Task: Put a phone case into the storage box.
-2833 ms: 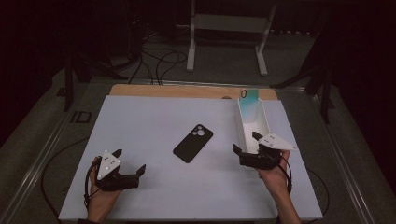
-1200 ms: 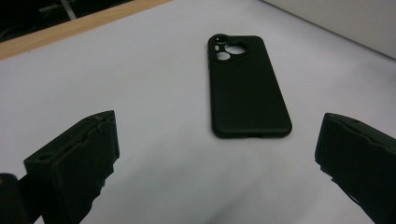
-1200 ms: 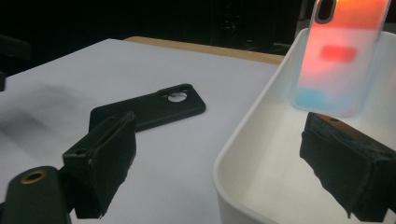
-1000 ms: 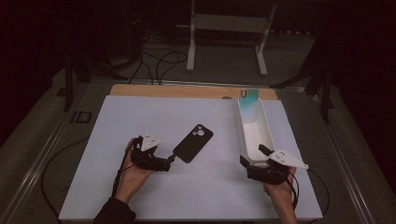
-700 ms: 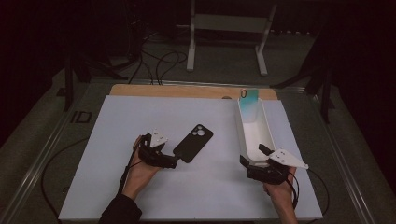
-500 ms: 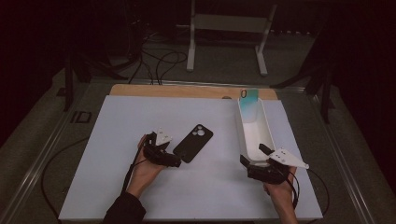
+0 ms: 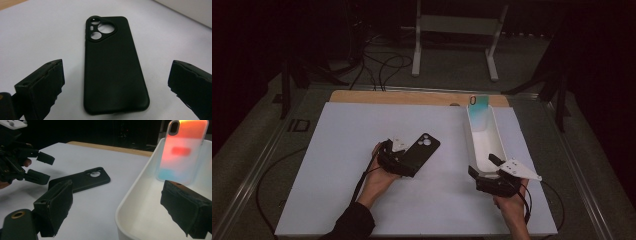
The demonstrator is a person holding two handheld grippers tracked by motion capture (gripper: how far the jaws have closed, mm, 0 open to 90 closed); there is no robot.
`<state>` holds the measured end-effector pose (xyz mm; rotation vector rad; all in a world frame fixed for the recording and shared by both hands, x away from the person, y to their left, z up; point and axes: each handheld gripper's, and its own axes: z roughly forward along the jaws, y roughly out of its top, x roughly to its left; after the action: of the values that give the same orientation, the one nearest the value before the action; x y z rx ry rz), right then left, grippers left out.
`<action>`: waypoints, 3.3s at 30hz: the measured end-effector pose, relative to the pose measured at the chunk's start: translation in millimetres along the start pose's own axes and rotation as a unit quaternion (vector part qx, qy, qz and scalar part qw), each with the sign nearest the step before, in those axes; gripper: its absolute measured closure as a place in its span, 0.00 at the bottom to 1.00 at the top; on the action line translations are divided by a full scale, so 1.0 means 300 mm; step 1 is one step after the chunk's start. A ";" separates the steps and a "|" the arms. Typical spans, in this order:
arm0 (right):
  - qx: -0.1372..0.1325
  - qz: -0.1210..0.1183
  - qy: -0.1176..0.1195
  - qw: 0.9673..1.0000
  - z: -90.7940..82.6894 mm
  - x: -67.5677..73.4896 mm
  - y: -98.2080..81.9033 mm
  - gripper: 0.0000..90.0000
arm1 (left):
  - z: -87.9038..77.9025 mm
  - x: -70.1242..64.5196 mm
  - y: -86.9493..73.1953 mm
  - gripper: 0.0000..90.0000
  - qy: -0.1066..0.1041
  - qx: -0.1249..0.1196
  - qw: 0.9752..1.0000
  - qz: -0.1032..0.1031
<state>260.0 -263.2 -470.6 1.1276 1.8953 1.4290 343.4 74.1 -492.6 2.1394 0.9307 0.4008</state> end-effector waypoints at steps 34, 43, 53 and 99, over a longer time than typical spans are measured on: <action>-0.001 0.002 -0.003 1.000 0.002 -0.001 -0.005 0.12 | 0.157 0.003 0.004 0.08 0.006 0.095 0.995 -0.009; -0.001 0.001 -0.002 1.000 0.003 0.003 -0.004 0.12 | 0.161 0.000 0.009 0.09 0.008 0.104 0.994 -0.012; -0.003 0.003 -0.002 1.000 0.003 0.003 -0.001 0.12 | 0.152 0.007 0.016 0.16 0.004 0.110 0.994 -0.007; 0.039 -0.002 0.042 0.998 0.048 0.028 0.093 0.11 | -0.164 -0.060 0.058 0.18 -0.021 -0.049 0.998 0.044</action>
<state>275.7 -245.7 -448.1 1.1145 2.0270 1.4316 313.2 78.6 -446.8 2.0973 0.7794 0.4358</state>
